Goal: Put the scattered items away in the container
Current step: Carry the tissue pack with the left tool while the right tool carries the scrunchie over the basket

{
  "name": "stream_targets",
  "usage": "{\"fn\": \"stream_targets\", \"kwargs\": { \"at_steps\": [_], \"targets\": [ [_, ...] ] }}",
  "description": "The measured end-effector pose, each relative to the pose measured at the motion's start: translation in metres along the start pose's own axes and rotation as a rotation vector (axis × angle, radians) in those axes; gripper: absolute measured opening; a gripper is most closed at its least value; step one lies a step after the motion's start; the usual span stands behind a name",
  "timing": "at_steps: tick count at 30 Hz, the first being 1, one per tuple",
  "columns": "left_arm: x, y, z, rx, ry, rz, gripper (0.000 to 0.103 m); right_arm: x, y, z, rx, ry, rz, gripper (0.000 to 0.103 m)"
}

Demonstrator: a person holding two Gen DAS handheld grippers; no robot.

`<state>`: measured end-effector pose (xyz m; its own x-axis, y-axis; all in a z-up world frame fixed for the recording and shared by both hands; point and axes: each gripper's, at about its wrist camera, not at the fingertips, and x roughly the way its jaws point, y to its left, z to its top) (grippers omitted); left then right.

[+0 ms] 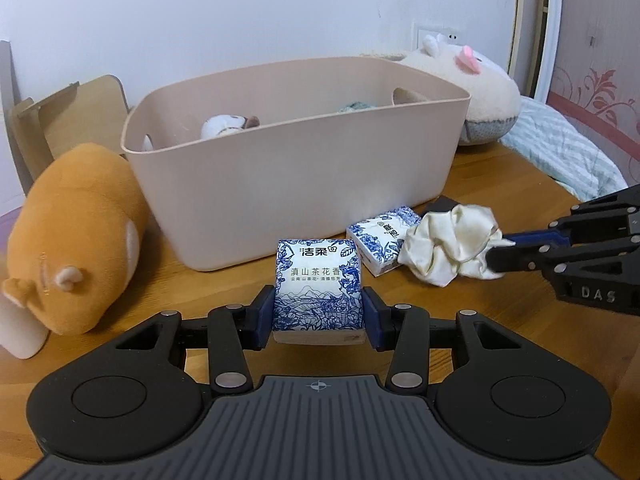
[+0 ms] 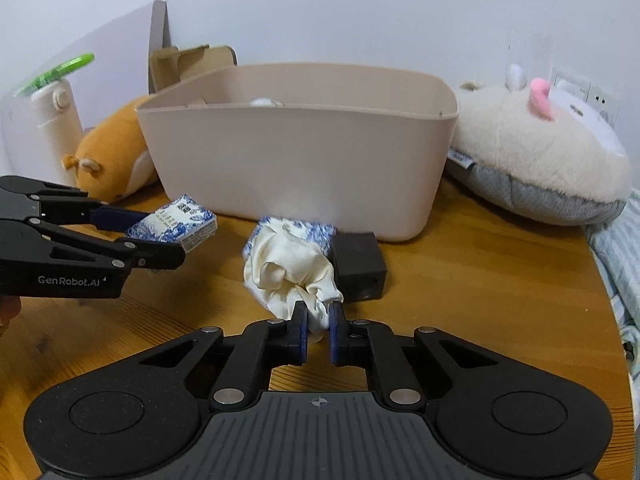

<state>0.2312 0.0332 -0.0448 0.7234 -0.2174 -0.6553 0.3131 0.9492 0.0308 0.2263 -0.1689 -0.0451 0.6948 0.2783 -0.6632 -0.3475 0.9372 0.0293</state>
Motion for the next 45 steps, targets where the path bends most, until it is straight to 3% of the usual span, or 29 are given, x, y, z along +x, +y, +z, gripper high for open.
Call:
{"fn": "stream_targets", "kwargs": {
  "at_steps": [12, 24, 35, 45],
  "targets": [
    [-0.053, 0.006, 0.013, 0.023, -0.094, 0.027, 0.046, -0.05, 0.01, 0.024, -0.043, -0.124, -0.016, 0.01],
    [-0.074, 0.016, 0.059, 0.029, -0.187, 0.068, 0.046, -0.071, -0.003, 0.071, -0.04, -0.207, -0.022, 0.01],
    [-0.054, 0.025, 0.114, -0.008, -0.204, 0.097, 0.046, -0.056, -0.029, 0.122, 0.01, -0.23, -0.01, 0.01],
    [0.009, 0.041, 0.145, -0.135, -0.107, 0.11, 0.046, -0.012, -0.042, 0.145, 0.029, -0.181, -0.034, 0.01]
  ]
}}
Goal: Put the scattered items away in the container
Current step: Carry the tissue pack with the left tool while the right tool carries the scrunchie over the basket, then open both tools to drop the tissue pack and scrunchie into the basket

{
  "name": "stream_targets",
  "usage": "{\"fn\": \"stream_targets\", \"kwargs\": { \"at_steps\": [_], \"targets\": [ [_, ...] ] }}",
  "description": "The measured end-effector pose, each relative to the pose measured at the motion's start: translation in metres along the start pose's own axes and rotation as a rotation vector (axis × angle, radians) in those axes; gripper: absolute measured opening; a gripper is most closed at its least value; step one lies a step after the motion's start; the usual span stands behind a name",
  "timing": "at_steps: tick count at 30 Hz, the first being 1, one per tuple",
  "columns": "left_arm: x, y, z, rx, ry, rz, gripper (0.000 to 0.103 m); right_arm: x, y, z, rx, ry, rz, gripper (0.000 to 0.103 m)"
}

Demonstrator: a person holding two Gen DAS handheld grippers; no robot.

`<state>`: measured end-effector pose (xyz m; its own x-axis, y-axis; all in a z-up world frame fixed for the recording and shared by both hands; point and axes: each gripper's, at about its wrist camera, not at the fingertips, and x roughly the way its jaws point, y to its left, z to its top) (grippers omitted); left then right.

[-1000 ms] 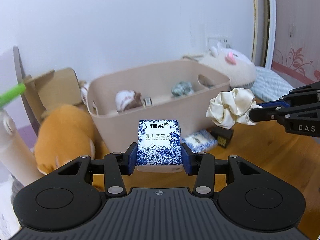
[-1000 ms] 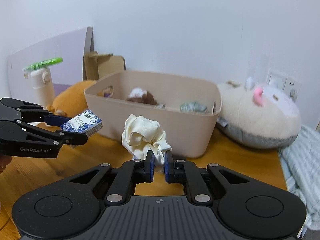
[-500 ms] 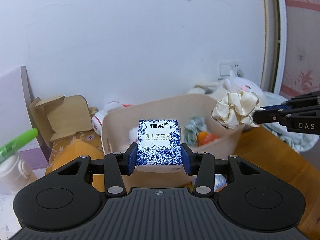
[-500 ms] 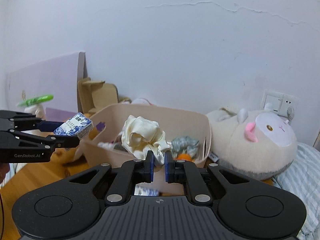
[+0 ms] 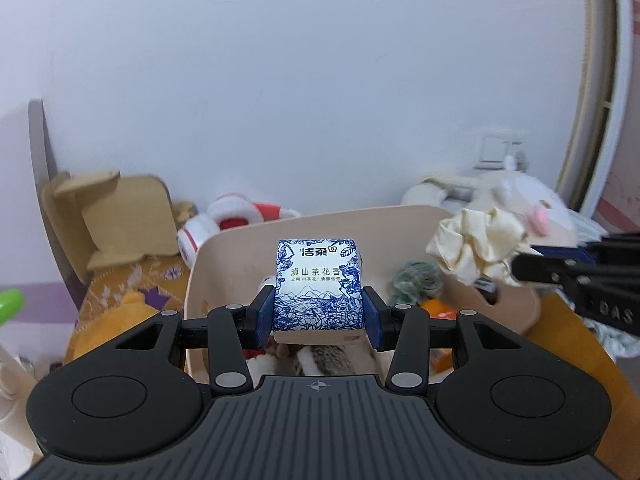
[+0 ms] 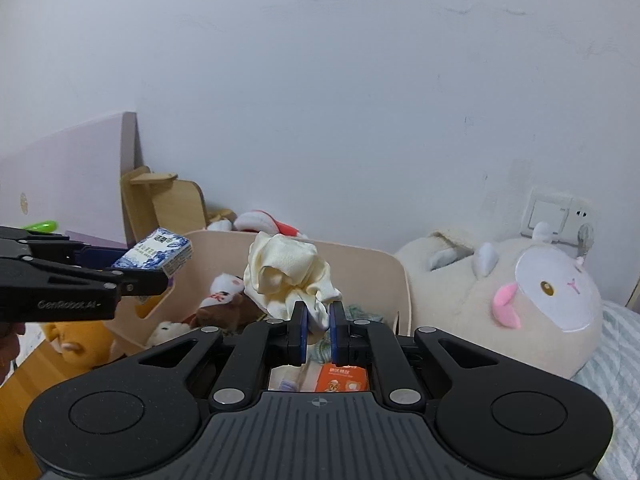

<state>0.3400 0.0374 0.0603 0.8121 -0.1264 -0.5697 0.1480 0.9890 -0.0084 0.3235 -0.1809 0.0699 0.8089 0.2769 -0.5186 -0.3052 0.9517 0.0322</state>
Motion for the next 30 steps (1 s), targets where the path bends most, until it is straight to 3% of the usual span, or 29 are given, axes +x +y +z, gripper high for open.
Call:
{"fn": "stream_targets", "kwargs": {
  "at_steps": [12, 19, 22, 23, 28, 30],
  "targets": [
    [0.082, 0.011, -0.005, -0.067, 0.201, 0.06, 0.046, 0.062, -0.003, -0.008, 0.004, 0.094, -0.018, 0.011],
    [0.09, 0.01, -0.011, -0.058, 0.257, 0.073, 0.047, 0.079, 0.001, -0.018, -0.015, 0.13, -0.069, 0.011],
    [0.089, 0.009, -0.013, -0.047, 0.257, 0.071, 0.057, 0.082, -0.001, -0.022, -0.004, 0.142, -0.076, 0.013],
    [0.087, 0.009, -0.014, -0.044, 0.251, 0.067, 0.061, 0.082, -0.002, -0.023, -0.003, 0.144, -0.076, 0.016],
    [0.077, 0.003, -0.017, -0.018, 0.219, 0.071, 0.071, 0.076, -0.002, -0.025, 0.0, 0.12, -0.094, 0.053],
    [0.068, -0.001, -0.018, -0.005, 0.186, 0.081, 0.077, 0.071, -0.003, -0.024, -0.004, 0.1, -0.104, 0.075]
  ]
}}
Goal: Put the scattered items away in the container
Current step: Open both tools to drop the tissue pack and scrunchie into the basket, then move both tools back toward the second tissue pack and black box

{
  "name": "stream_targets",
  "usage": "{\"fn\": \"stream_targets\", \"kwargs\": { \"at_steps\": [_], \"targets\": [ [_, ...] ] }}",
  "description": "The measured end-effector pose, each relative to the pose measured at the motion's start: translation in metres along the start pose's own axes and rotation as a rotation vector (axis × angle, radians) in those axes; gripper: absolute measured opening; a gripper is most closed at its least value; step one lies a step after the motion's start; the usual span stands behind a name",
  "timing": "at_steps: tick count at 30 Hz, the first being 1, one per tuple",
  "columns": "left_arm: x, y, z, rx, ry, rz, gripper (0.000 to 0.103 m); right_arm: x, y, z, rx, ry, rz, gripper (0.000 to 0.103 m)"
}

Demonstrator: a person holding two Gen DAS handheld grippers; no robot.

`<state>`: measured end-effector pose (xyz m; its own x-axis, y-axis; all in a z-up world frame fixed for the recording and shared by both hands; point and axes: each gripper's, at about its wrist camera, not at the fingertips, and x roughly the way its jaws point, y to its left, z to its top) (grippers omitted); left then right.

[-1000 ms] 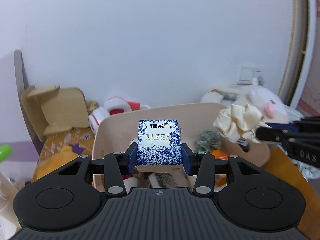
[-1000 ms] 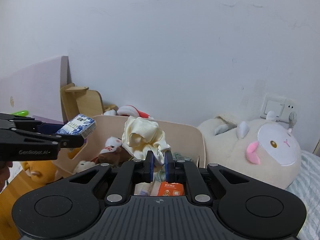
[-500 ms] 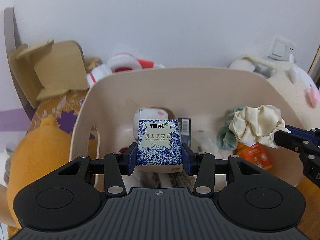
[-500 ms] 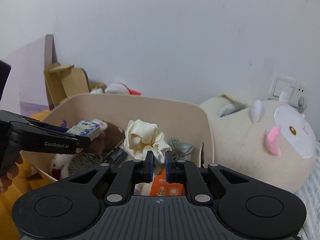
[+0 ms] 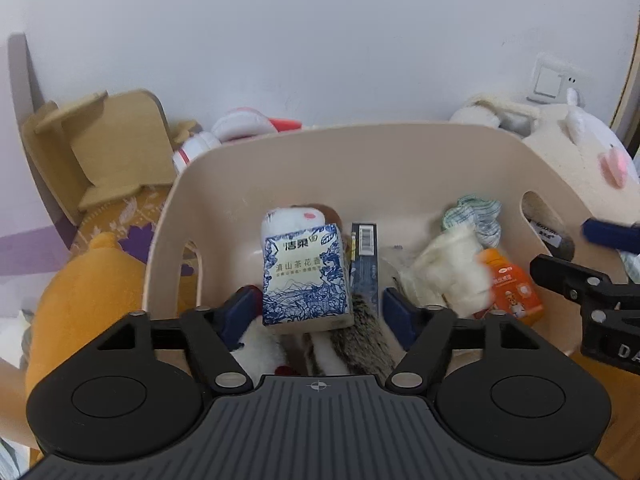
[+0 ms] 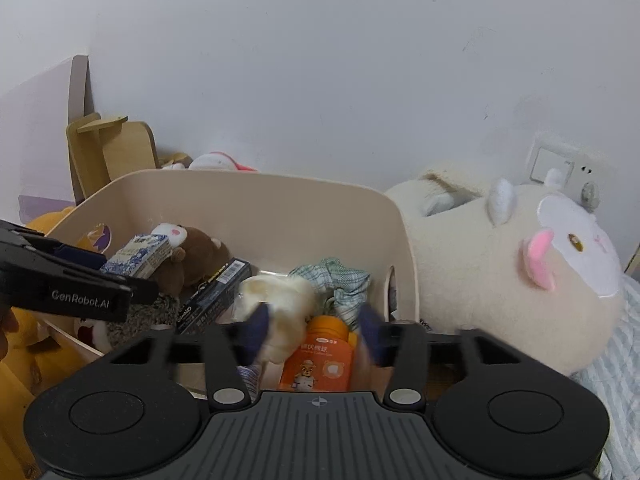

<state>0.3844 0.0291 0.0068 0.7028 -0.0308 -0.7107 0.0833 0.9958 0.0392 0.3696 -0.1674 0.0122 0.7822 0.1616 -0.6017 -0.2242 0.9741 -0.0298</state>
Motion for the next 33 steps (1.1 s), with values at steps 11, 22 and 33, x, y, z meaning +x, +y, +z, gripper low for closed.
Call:
{"fn": "stream_targets", "kwargs": {
  "at_steps": [11, 22, 33],
  "targets": [
    [-0.068, -0.012, -0.018, -0.01, -0.112, -0.008, 0.083, -0.068, -0.007, 0.002, 0.028, -0.133, 0.003, 0.103],
    [-0.137, -0.026, -0.079, -0.093, -0.142, 0.011, 0.085, -0.146, -0.023, -0.035, 0.069, -0.18, 0.026, 0.103],
    [-0.166, -0.054, -0.137, -0.07, -0.119, 0.023, 0.085, -0.183, -0.025, -0.095, 0.117, -0.145, 0.047, 0.103]
  ]
}}
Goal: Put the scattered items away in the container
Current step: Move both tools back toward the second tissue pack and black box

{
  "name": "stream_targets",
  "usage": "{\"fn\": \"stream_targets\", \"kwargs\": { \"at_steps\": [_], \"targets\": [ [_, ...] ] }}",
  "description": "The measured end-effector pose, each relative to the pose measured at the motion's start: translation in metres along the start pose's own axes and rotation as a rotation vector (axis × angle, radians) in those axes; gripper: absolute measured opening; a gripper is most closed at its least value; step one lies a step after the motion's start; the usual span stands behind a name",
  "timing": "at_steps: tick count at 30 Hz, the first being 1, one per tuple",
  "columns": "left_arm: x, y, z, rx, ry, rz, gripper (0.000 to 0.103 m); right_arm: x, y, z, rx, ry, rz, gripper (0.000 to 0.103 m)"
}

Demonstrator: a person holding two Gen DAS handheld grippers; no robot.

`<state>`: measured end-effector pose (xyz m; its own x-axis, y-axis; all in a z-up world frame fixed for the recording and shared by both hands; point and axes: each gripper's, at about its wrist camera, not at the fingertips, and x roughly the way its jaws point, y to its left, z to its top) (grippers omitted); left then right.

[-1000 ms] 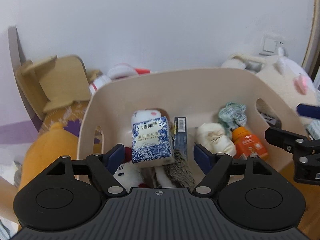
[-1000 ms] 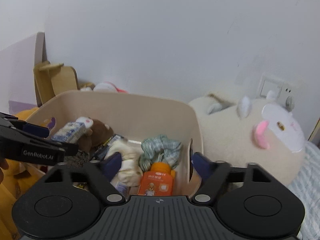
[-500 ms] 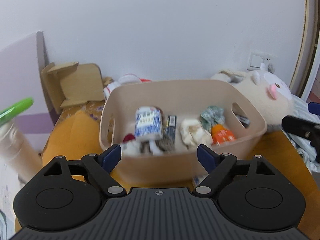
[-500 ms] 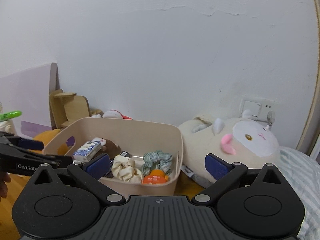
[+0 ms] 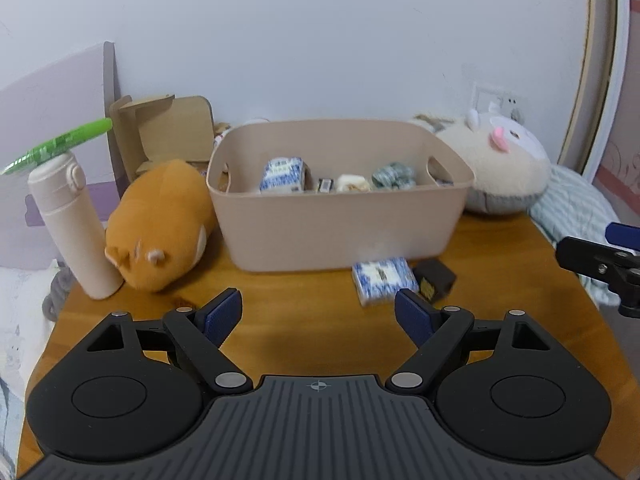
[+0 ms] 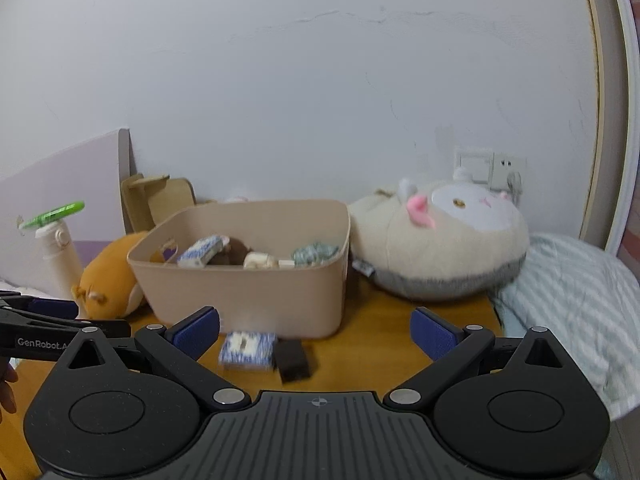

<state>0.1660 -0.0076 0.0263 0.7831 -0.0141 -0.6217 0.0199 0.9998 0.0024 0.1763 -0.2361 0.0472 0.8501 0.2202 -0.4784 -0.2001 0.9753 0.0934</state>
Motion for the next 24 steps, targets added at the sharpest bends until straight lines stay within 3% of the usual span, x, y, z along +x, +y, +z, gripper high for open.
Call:
{"fn": "stream_targets", "kwargs": {
  "at_steps": [13, 24],
  "targets": [
    [0.016, -0.012, -0.029, -0.004, 0.088, -0.02, 0.085, 0.005, 0.015, -0.028, -0.134, 0.074, -0.006, 0.103],
    [0.064, -0.009, -0.031, -0.04, 0.09, 0.002, 0.085, 0.061, 0.012, -0.035, -0.191, 0.153, -0.006, 0.103]
  ]
}}
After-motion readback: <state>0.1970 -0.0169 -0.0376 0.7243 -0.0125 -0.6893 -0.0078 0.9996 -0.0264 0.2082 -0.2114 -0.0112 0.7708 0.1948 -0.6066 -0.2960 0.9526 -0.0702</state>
